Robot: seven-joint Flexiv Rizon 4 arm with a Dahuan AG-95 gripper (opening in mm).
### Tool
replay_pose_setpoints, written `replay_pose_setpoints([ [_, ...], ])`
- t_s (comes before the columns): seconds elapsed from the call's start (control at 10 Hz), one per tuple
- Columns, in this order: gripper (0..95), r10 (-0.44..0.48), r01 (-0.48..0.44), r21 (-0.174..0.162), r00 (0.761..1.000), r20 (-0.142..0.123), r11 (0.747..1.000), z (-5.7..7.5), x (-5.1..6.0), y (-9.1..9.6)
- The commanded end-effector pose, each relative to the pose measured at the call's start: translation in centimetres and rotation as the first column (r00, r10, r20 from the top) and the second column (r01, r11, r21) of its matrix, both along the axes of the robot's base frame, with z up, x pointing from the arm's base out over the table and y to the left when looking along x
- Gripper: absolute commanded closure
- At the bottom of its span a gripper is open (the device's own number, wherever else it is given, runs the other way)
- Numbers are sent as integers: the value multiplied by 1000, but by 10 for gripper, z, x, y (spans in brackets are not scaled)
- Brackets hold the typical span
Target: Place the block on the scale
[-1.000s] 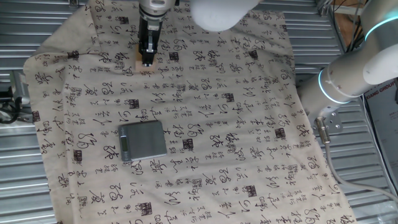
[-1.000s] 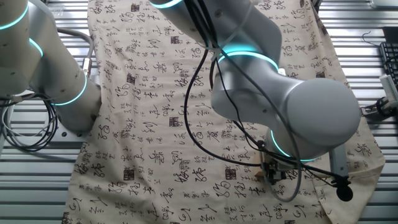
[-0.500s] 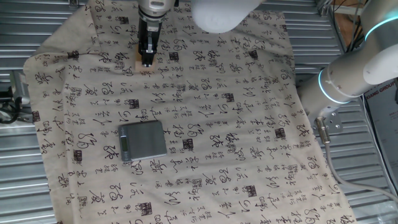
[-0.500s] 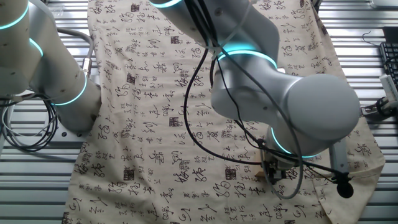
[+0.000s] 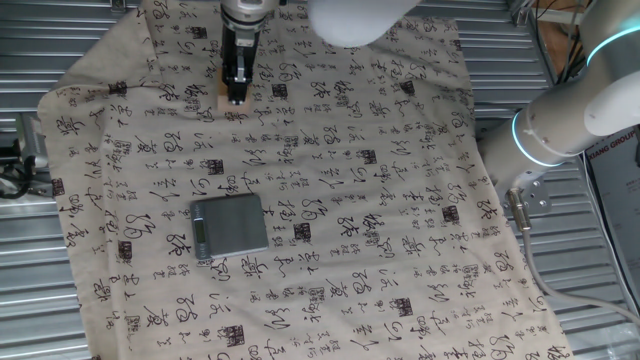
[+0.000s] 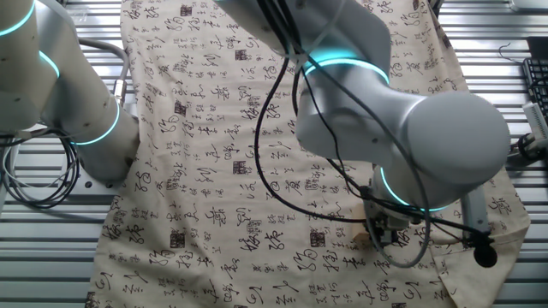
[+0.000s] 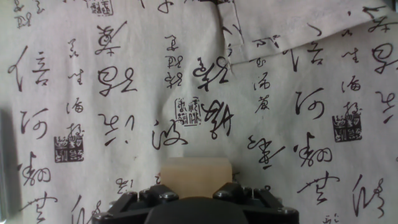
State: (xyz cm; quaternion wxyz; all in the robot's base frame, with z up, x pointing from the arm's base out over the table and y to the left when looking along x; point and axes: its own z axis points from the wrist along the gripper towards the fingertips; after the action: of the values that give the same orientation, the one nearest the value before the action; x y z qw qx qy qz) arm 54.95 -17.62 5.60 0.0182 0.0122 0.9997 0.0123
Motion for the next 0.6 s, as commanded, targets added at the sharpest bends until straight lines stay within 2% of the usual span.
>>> replay_pose_setpoints([
  [0.1,950,8,-8,4,1000,-2,1000,6,1,1],
  [0.4,950,16,-15,10,1000,-5,1000,15,1,5],
  [0.6,950,62,-62,4,998,-5,998,17,2,8],
])
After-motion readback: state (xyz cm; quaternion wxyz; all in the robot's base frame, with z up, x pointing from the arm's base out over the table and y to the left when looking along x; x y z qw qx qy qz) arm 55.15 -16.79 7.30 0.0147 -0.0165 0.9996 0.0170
